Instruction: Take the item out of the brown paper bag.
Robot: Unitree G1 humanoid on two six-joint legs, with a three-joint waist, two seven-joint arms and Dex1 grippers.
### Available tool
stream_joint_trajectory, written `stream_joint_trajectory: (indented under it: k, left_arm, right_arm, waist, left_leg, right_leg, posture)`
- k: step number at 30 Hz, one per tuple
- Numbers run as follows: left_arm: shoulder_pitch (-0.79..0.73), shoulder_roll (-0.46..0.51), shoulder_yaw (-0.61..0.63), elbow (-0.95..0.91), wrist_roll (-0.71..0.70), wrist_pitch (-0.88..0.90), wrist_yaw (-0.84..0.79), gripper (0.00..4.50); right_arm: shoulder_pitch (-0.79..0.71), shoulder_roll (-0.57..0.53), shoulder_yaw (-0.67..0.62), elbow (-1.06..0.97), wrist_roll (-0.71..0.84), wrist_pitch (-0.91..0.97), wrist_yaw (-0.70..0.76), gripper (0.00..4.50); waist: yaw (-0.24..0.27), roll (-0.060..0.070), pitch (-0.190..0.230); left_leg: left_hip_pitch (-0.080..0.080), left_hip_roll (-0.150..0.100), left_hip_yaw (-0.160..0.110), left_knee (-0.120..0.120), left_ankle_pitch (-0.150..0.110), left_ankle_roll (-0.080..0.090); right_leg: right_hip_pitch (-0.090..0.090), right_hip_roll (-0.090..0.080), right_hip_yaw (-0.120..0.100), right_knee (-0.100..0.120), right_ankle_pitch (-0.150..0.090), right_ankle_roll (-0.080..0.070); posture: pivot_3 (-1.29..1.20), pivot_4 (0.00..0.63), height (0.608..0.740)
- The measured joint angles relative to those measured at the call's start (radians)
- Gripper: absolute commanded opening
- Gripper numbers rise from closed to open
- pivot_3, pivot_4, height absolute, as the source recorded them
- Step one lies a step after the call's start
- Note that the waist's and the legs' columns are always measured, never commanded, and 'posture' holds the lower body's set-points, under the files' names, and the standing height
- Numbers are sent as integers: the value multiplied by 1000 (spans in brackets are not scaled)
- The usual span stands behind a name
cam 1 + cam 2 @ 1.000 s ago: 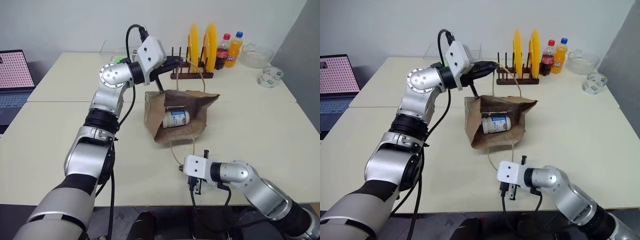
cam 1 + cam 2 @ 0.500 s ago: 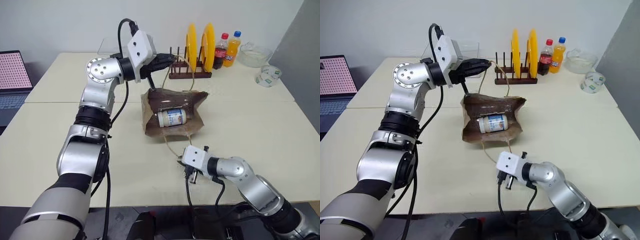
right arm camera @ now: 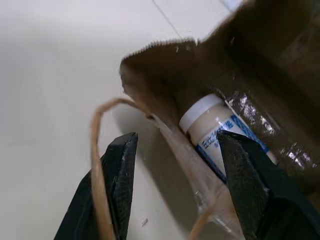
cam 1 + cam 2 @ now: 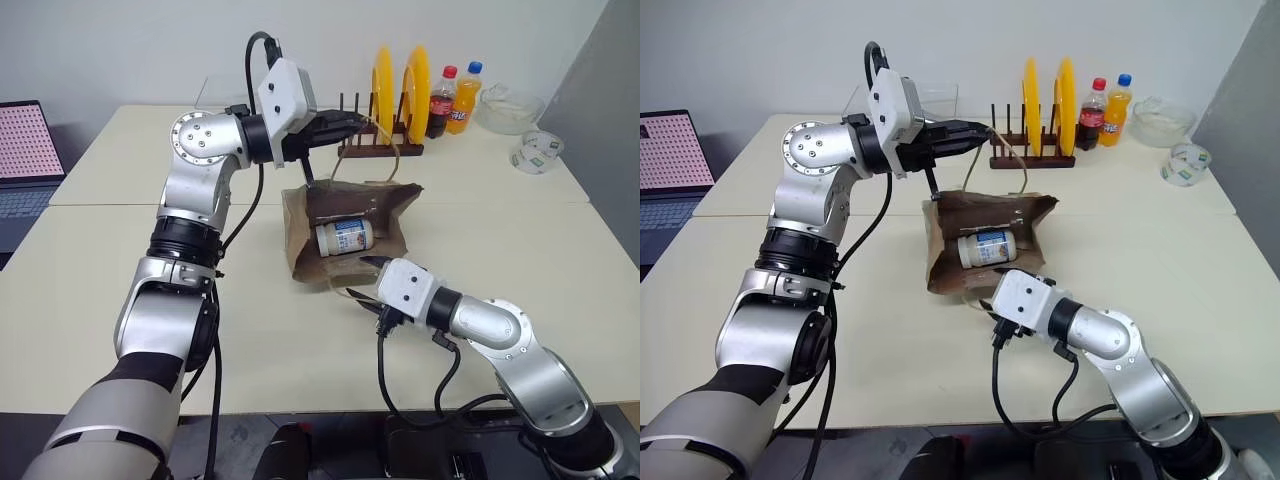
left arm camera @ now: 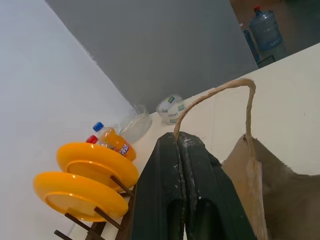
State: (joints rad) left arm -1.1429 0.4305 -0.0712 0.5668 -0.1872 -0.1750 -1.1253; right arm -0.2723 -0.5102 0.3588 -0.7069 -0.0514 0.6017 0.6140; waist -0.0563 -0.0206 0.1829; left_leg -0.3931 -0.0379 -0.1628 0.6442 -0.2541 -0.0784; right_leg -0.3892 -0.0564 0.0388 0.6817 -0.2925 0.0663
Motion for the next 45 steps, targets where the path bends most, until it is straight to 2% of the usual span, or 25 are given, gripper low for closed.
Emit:
stream_joint_trajectory:
  k: [5,9,12,17,18,20,23,24,29,38,45]
  left_arm:
    - [32,4,-1,-21,-2,13,-4,0]
    - [34,4,-3,-49,-5,20,-9,0]
    - [40,6,-3,-52,-5,20,-12,0]
    - [47,6,-3,-61,-5,34,-14,0]
    - [47,7,-4,-66,-5,35,-15,0]
    - [47,11,-3,-67,-5,36,-15,0]
    - [48,14,-3,-69,-4,37,-15,0]
    - [48,13,-4,-70,-4,37,-15,0]
    - [48,13,-4,-70,-4,36,-12,0]
    - [48,15,-4,-73,-2,35,-2,0]
    - [48,16,-4,-71,4,33,0,0]
  right_arm:
    - [73,-28,-115,-77,117,18,48,2628]
    - [58,-25,-224,-132,306,158,98,2628]
    - [65,-113,-219,-146,359,201,149,2628]
    - [-9,-69,-217,-119,393,208,117,2628]
    - [-36,-70,-216,-107,384,204,104,2813]
    - [-93,-92,-172,-56,331,172,89,3239]
    - [-207,-121,-35,89,180,100,64,4272]
    - [-254,-119,14,142,128,84,55,4476]
    - [-406,-69,173,344,-55,19,38,4476]
    - [-569,-11,369,649,-330,-158,62,4476]
    - [-655,63,451,894,-535,-309,62,4476]
  waist:
    - [2,0,0]
    - [1,0,0]
    - [2,0,0]
    - [-3,0,0]
    - [-2,0,0]
    - [-1,0,0]
    - [-3,0,0]
    - [-4,0,0]
    - [-4,0,0]
    - [-8,0,0]
    - [-15,0,0]
  left_leg:
    - [0,0,0,0,0,0]
    - [0,0,0,0,0,0]
    - [0,0,0,0,0,1]
    - [0,0,1,1,0,0]
    - [0,0,1,1,0,0]
    - [0,0,0,1,0,0]
    - [0,0,1,0,0,0]
    - [0,0,1,0,0,0]
    - [-1,0,1,0,2,-3]
    - [-1,-1,1,0,2,-4]
    - [-1,-1,1,0,2,-4]
  right_leg:
    - [0,0,0,0,0,0]
    - [1,0,0,0,0,0]
    - [1,0,0,0,0,0]
    - [0,0,1,1,0,0]
    - [0,0,1,1,0,0]
    - [0,0,0,0,0,0]
    - [0,0,1,1,0,0]
    - [-1,0,1,1,0,0]
    - [-1,0,1,0,0,0]
    - [-2,-1,1,0,0,0]
    - [-2,-1,1,0,0,0]
  posture:
    - [0,150,740]
    - [0,150,740]
    - [0,150,740]
    - [0,150,740]
    - [0,150,740]
    - [0,150,740]
    - [0,150,740]
    - [0,150,740]
    - [0,150,740]
    - [0,150,740]
    - [0,150,740]
